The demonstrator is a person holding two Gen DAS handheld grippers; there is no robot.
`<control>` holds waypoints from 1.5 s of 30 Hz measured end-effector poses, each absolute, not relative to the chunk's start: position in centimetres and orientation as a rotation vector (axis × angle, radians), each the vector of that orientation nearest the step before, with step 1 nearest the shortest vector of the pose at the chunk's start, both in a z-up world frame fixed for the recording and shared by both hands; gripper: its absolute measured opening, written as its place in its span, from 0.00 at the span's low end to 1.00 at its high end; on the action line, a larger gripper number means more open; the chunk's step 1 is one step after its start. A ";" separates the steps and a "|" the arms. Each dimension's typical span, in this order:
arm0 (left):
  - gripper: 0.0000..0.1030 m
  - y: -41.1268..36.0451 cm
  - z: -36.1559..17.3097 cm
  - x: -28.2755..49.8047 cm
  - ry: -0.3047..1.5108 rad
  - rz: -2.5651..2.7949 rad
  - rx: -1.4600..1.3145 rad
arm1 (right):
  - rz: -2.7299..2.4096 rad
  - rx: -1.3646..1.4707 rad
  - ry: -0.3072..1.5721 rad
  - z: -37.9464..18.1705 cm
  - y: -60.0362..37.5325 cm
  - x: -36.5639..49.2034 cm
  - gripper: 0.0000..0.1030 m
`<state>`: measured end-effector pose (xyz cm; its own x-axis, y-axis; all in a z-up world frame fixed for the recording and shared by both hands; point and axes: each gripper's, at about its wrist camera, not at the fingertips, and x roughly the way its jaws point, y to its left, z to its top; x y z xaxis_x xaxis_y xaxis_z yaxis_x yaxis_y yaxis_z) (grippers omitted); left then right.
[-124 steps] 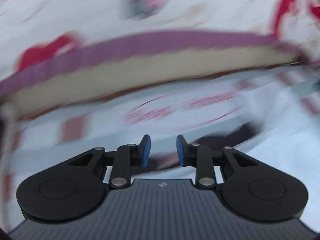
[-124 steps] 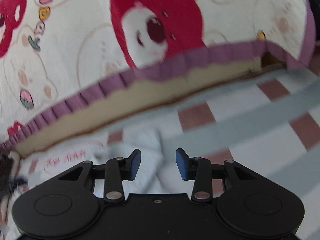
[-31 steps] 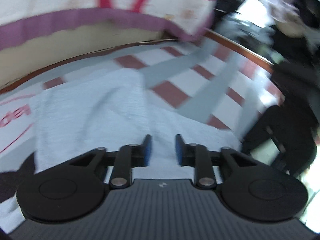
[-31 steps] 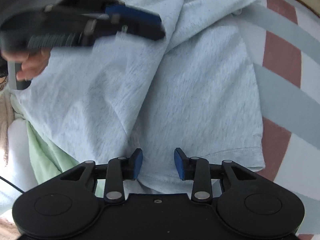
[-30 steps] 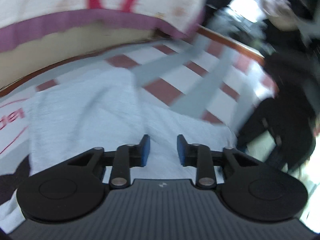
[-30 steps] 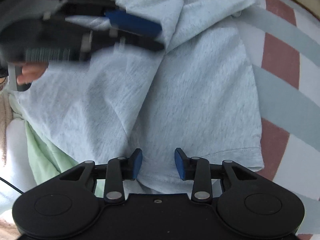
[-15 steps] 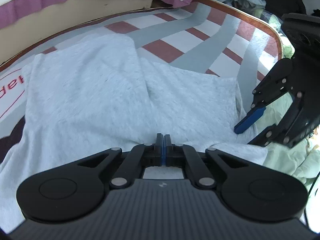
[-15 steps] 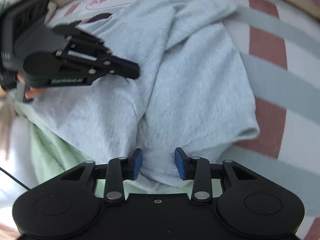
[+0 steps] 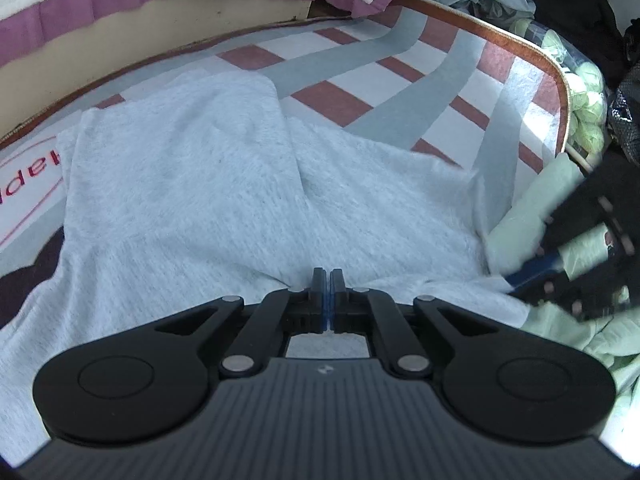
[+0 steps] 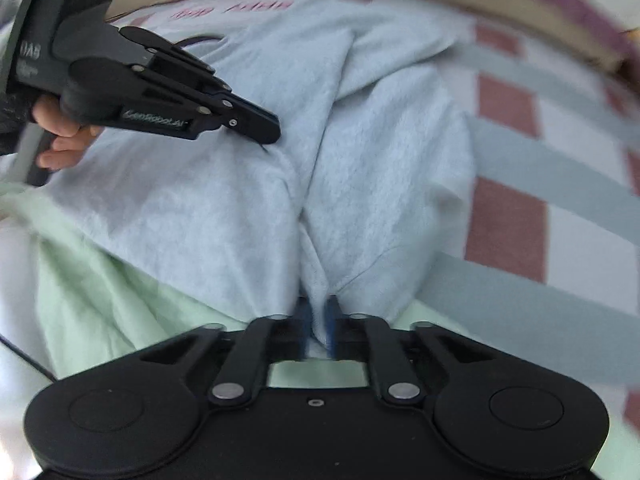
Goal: Fold clothes
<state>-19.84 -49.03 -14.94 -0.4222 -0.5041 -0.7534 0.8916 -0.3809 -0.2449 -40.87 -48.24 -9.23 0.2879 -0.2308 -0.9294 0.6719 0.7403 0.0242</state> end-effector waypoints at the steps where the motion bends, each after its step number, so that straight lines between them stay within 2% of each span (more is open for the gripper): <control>1: 0.03 -48.9 -14.6 -19.8 0.801 -1.922 0.721 | -0.694 0.399 1.121 -8.6 -47.1 -40.6 0.07; 5: 0.03 -47.9 -13.1 -18.8 0.797 -1.915 0.648 | -0.959 0.156 1.033 -4.9 -45.4 -42.3 0.05; 12: 0.03 -46.8 -13.4 -18.2 0.831 -1.888 0.674 | -1.169 0.379 1.109 -7.4 -47.3 -45.6 0.06; 16: 0.03 -46.5 -14.6 -18.6 0.883 -1.889 0.720 | -1.170 0.482 1.113 -6.5 -48.8 -45.9 0.12; 19: 0.04 -46.3 -14.9 -19.1 0.868 -1.892 0.745 | -1.124 0.532 0.949 -3.8 -49.0 -46.4 0.23; 21: 0.04 -46.3 -14.8 -19.1 0.870 -1.894 0.728 | -1.096 0.543 0.846 -3.4 -50.1 -46.2 0.46; 23: 0.04 -46.3 -14.5 -18.9 0.874 -1.883 0.699 | -1.065 0.549 0.757 -3.3 -51.4 -46.0 0.55; 26: 0.04 -46.6 -14.0 -17.9 0.898 -1.863 0.642 | -0.930 0.618 0.808 -7.0 -55.6 -44.7 0.54; 28: 0.04 -46.8 -13.8 -17.3 0.905 -1.847 0.629 | -0.776 0.717 0.868 -8.9 -57.5 -44.5 0.48; 31: 0.04 -47.2 -13.9 -16.6 0.913 -1.821 0.624 | -0.707 0.652 0.973 -9.8 -57.0 -43.9 0.48; 35: 0.04 -47.4 -14.2 -16.3 0.924 -1.808 0.629 | -0.666 0.666 0.987 -10.9 -56.3 -44.1 0.48; 36: 0.04 -47.4 -14.2 -16.3 0.918 -1.805 0.634 | -0.676 0.655 0.986 -11.2 -56.1 -44.0 0.44; 37: 0.04 -47.4 -14.2 -16.3 0.911 -1.802 0.638 | -0.692 0.637 0.978 -11.4 -55.8 -43.6 0.32; 38: 0.04 -47.4 -14.2 -16.3 0.905 -1.799 0.642 | -0.721 0.621 0.948 -11.1 -55.1 -43.5 0.08; 41: 0.04 -47.4 -14.1 -16.2 0.885 -1.791 0.655 | -0.918 0.582 0.662 -6.5 -50.7 -45.4 0.08; 42: 0.04 -47.4 -14.1 -16.2 0.879 -1.788 0.660 | -1.017 0.533 0.619 -5.6 -48.7 -46.1 0.08; 45: 0.04 -47.2 -14.0 -16.1 0.862 -1.791 0.660 | -1.193 0.484 0.757 -7.7 -47.6 -47.3 0.08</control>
